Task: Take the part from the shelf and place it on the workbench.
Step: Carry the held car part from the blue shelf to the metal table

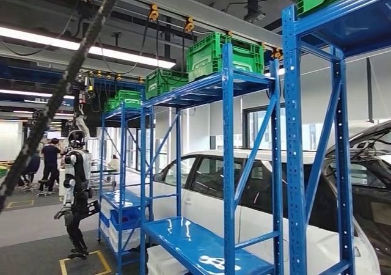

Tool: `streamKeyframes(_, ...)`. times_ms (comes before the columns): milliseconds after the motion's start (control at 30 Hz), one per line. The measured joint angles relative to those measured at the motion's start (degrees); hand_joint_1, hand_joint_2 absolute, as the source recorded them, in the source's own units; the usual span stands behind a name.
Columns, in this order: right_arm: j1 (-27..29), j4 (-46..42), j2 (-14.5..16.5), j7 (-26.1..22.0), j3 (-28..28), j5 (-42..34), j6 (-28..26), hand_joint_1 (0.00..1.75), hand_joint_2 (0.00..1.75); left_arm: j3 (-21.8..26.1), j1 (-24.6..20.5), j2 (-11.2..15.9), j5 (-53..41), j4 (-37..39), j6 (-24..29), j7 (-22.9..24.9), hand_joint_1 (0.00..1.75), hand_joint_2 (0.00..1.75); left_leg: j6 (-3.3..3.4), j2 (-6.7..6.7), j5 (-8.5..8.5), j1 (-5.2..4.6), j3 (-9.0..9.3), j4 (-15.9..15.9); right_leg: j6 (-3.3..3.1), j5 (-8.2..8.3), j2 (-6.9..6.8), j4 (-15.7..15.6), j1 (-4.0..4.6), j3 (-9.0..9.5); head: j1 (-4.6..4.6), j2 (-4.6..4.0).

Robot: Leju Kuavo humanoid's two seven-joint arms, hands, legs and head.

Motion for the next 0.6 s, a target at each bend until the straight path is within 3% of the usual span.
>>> streamKeyframes(33,0.17,0.05,-0.02,-0.01,0.01,-0.02,-0.01,1.75,1.75,-0.01,0.12,0.00,-0.13,-0.01,-0.08,0.06,0.00,1.75,-0.33,0.36,1.31,0.24,1.10,-1.83,0.21,-0.13,-0.68,0.09,-0.13,0.03,0.00,0.00)
streamKeyframes(100,0.29,0.10,-0.05,-0.04,0.00,-0.05,-0.02,1.75,1.75,-0.01,0.21,-0.07,-0.25,0.00,-0.09,0.08,0.00,1.75,-0.92,2.30,4.65,0.37,5.23,-9.34,1.00,-0.63,-1.87,0.61,-0.34,0.08,0.00,0.00)
streamKeyframes(167,0.31,0.10,-0.11,-0.11,-0.03,-0.10,-0.05,1.75,1.75,-0.01,0.03,-0.20,-0.33,0.00,-0.11,0.08,0.00,1.75,-0.31,3.67,6.08,0.16,7.65,-14.14,1.86,-1.13,-2.85,1.29,-0.17,0.02,-0.04,0.00)
streamKeyframes(267,0.45,0.09,-0.22,-0.17,-0.06,-0.17,-0.08,1.75,1.75,-0.02,0.28,-0.28,-0.64,0.01,-0.19,0.17,0.00,1.75,1.47,2.46,6.00,-0.10,7.52,-14.48,2.67,-1.41,-3.93,1.39,-0.18,0.31,-0.07,0.00)
streamKeyframes(333,0.59,0.08,-0.40,-0.20,-0.06,-0.23,-0.08,1.75,1.75,-0.03,0.47,-0.32,-0.88,0.01,-0.23,0.23,0.00,1.75,2.29,1.52,6.16,-0.09,7.51,-14.57,3.09,-3.08,-2.20,3.16,-0.52,-0.22,-0.08,0.00)
streamKeyframes(367,0.72,0.07,-0.60,-0.22,-0.06,-0.28,-0.10,1.75,1.75,-0.03,0.42,-0.34,-1.03,0.00,-0.25,0.23,0.00,1.75,2.62,1.02,6.24,-0.08,7.50,-14.61,3.21,-4.78,-0.73,5.74,-0.61,-1.27,-0.07,0.00)
streamKeyframes(400,0.96,0.07,-0.85,-0.25,-0.06,-0.33,-0.13,1.75,1.75,-0.04,0.31,-0.40,-1.25,0.00,-0.32,0.23,0.00,1.75,2.88,0.46,6.29,-0.15,7.44,-14.61,3.18,-6.80,0.68,9.52,-0.63,-2.91,-0.07,0.00)
streamKeyframes(467,1.69,0.09,-1.38,-0.27,-0.06,-0.39,-0.20,1.75,1.75,-0.09,0.14,-0.61,-1.72,0.00,-0.48,0.30,0.00,1.75,3.23,-0.94,6.37,-0.47,7.38,-14.60,2.97,-9.50,1.81,16.91,-0.51,-6.35,-0.08,0.00)
streamKeyframes(500,2.02,0.10,-1.57,-0.28,-0.05,-0.42,-0.22,1.75,1.75,-0.11,0.16,-0.74,-1.92,0.00,-0.56,0.38,0.00,1.75,3.35,-1.71,6.42,-0.69,7.37,-14.59,2.72,-9.35,2.02,18.27,-0.40,-7.10,-0.08,0.00)
streamKeyframes(533,2.24,0.09,-1.68,-0.28,-0.05,-0.44,-0.23,1.75,1.75,-0.14,0.20,-0.86,-2.07,0.00,-0.59,0.47,0.00,1.75,3.43,-2.47,6.46,-0.92,7.41,-14.58,2.33,-8.07,2.25,17.25,-0.24,-6.78,-0.08,0.00)
streamKeyframes(600,2.36,-0.02,-1.78,-0.28,-0.05,-0.49,-0.23,1.75,1.75,-0.17,0.26,-1.13,-2.24,0.00,-0.63,0.58,0.00,1.75,3.51,-3.95,6.53,-1.20,7.52,-14.59,1.04,-3.76,4.07,10.09,0.22,-3.78,-0.07,0.00)
